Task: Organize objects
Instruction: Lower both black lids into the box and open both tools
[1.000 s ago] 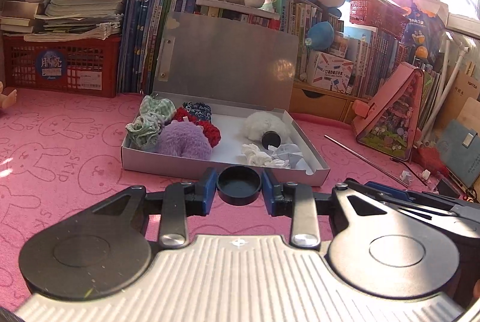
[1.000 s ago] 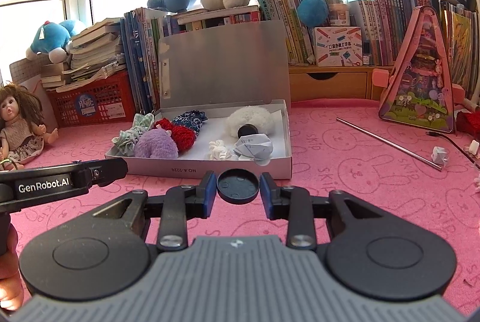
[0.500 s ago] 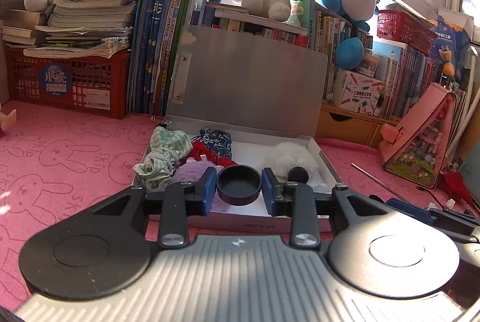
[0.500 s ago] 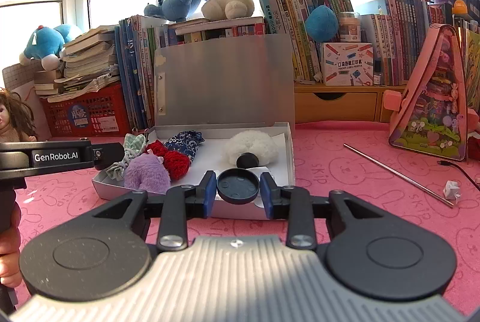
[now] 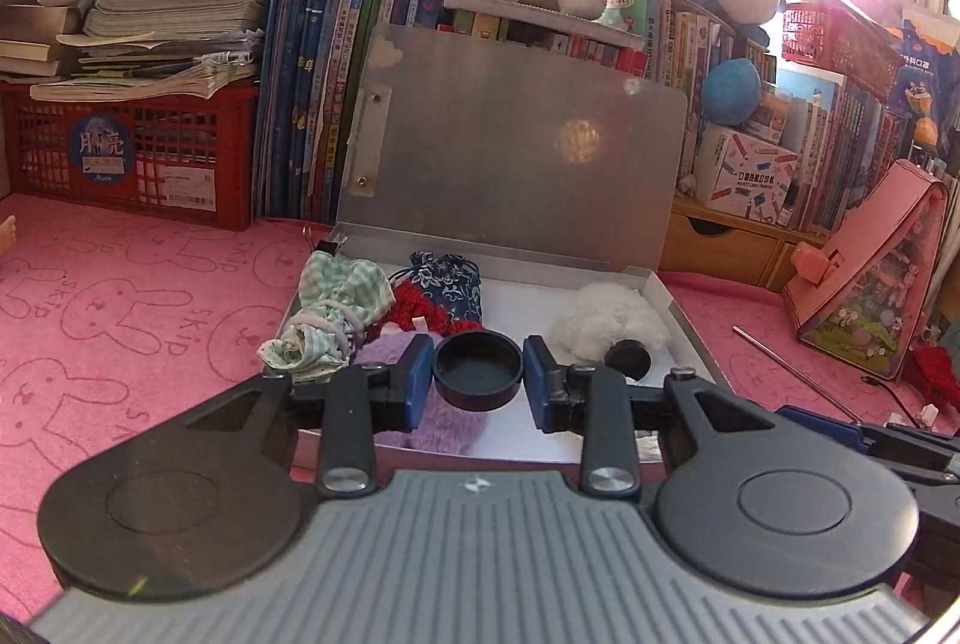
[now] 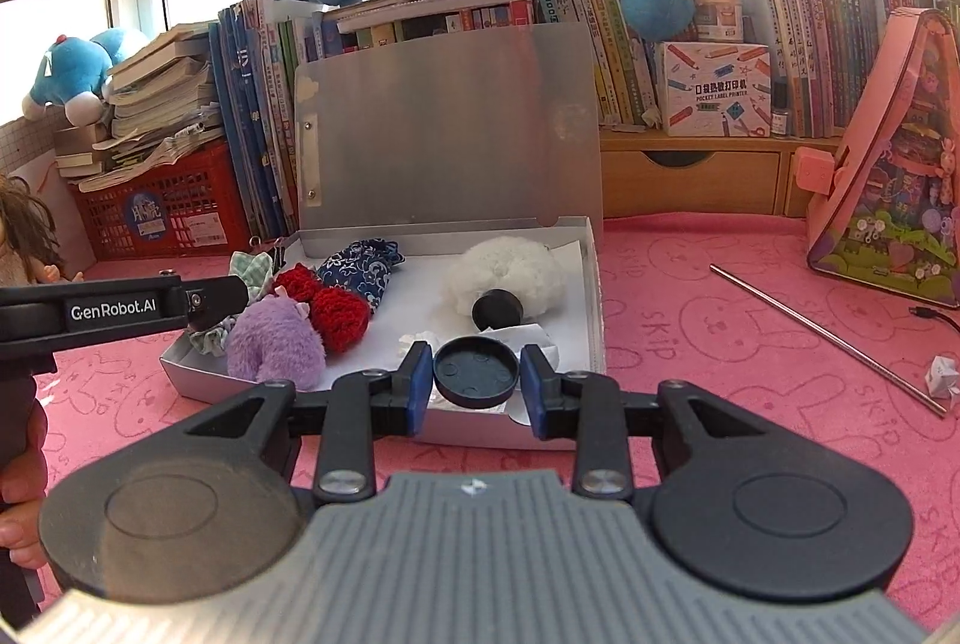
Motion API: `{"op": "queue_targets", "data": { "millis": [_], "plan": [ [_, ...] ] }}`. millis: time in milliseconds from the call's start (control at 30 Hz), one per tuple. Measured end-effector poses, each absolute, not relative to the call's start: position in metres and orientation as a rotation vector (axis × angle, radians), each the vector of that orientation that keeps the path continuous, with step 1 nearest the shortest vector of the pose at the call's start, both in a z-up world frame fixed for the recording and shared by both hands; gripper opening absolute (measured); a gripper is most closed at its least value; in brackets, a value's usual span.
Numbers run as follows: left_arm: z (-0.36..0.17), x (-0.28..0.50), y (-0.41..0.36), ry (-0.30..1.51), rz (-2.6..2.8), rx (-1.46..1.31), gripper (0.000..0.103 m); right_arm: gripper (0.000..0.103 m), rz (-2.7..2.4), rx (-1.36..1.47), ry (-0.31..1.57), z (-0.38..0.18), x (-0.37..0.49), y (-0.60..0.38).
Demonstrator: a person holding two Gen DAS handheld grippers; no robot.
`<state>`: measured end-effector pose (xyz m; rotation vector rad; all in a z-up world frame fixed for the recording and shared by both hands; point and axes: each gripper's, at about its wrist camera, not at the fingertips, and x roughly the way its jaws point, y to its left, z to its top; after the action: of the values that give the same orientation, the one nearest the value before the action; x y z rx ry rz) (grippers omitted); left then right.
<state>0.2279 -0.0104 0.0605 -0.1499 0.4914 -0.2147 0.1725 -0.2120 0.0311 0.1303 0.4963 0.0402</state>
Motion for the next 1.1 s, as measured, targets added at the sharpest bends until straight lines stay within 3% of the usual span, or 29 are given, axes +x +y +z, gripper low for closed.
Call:
{"op": "queue_targets", "data": {
  "millis": [600, 1100],
  "plan": [
    [0.062, 0.321, -0.020, 0.498, -0.226, -0.156, 0.037, 0.036, 0.048, 0.143, 0.528, 0.043, 0.262, -0.219],
    [0.021, 0.365, -0.031, 0.565, -0.208, -0.102, 0.037, 0.037, 0.058, 0.237, 0.629, 0.003, 0.313, -0.228]
  ]
}}
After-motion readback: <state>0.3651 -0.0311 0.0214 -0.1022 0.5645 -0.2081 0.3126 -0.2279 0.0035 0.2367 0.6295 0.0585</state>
